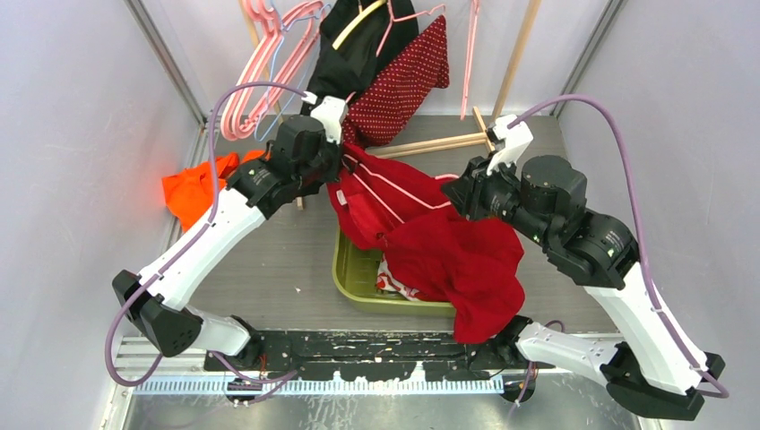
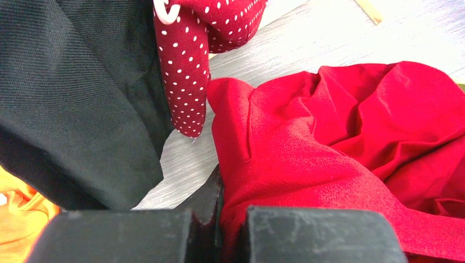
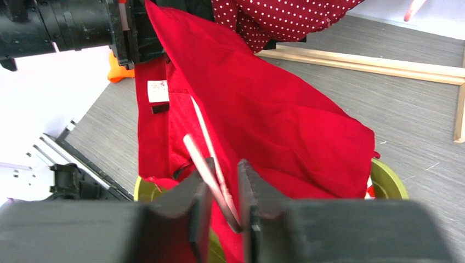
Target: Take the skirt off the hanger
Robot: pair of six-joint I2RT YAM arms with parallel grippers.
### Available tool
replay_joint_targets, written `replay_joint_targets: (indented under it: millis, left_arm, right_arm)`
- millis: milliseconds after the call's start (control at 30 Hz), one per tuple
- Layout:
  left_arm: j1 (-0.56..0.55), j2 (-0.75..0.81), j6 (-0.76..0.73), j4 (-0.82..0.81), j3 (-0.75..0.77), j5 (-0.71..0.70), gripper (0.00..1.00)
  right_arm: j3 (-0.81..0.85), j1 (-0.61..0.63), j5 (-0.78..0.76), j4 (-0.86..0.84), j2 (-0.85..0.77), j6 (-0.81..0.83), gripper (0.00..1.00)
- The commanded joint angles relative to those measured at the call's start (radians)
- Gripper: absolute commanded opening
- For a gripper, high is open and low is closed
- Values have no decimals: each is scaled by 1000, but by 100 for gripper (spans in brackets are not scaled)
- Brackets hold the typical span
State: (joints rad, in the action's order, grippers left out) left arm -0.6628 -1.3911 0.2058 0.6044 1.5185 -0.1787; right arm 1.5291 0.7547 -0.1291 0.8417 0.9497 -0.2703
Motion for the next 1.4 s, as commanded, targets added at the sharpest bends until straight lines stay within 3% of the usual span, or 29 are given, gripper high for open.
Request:
replay_joint_targets:
  millis: [0,33,67,333,500,667,833,1033,1367]
  left_arm:
    - [2,54,-4,-52,2,-20,0]
    - [2,54,-6,-53,1,-21,0]
    - [3,52,-7,-56,0,-21,0]
    - [2,26,-19,-72,8,-9,0]
    - [3,-23,-58,-77,51,-17,0]
    - [4,-115,-94,-73,197,2,0]
    - [5,-217,-118,-75,355,13,0]
    - [5,-319,-98,-56,466,80,0]
    - [5,-281,-93,-41,330,126,0]
  right_arm:
    - [24,-4,9,-69,18,-12,18]
    - [41,-5,7,-62,26,-9,6]
    - [69,-4,7,-47,38,-1,1]
    - [390,-3,-9,208,93,96,1]
    - [427,-4,39,271,32,36,1]
    - [433,-5,149,353,42,-35,1]
    - [355,-3,229,312,34,-68,1]
    - [411,-5,232,320,79,-48,1]
    - [482,-5,68,215,64,12,1]
